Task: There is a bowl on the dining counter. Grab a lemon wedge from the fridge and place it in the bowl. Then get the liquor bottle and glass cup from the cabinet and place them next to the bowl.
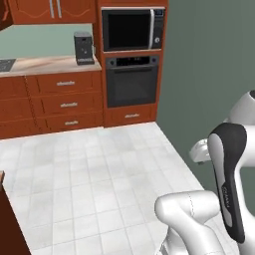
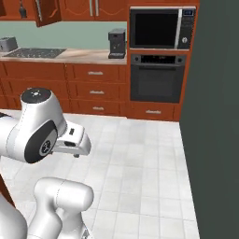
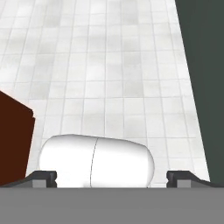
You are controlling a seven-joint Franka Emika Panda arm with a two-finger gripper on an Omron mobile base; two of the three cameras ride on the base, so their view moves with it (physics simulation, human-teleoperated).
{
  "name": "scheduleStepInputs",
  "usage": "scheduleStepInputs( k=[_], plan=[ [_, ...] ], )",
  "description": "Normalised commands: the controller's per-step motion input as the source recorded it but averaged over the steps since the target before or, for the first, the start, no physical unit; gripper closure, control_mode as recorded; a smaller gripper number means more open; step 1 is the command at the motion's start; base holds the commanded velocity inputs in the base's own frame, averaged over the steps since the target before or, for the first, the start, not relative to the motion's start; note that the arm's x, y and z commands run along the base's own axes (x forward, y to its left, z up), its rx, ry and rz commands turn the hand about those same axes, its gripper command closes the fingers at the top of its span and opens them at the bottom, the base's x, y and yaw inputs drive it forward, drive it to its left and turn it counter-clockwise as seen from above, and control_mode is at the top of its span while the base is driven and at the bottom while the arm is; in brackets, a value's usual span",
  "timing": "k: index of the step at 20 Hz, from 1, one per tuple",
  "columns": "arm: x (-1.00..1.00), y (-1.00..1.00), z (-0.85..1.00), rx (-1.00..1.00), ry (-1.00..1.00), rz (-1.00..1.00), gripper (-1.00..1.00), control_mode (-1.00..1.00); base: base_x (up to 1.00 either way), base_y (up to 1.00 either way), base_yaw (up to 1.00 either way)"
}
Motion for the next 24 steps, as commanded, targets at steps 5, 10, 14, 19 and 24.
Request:
scheduleStepInputs(
  k=[5, 10, 14, 19, 24],
  plan=[
    [0.00, 0.00, 0.00, 0.00, 0.00, 0.00, -1.00, 1.00, 1.00, 0.00, 0.18],
    [0.00, 0.00, 0.00, 0.00, 0.00, 0.00, -1.00, 1.00, 1.00, 0.00, 0.45],
    [0.00, 0.00, 0.00, 0.00, 0.00, 0.00, -1.00, 1.00, 1.00, 0.00, 0.51],
    [0.00, 0.00, 0.00, 0.00, 0.00, 0.00, -1.00, 1.00, 1.00, -0.02, 0.52],
    [0.00, 0.00, 0.00, 0.00, 0.00, 0.00, -1.00, 1.00, 1.00, -0.01, 0.51]
  ],
)
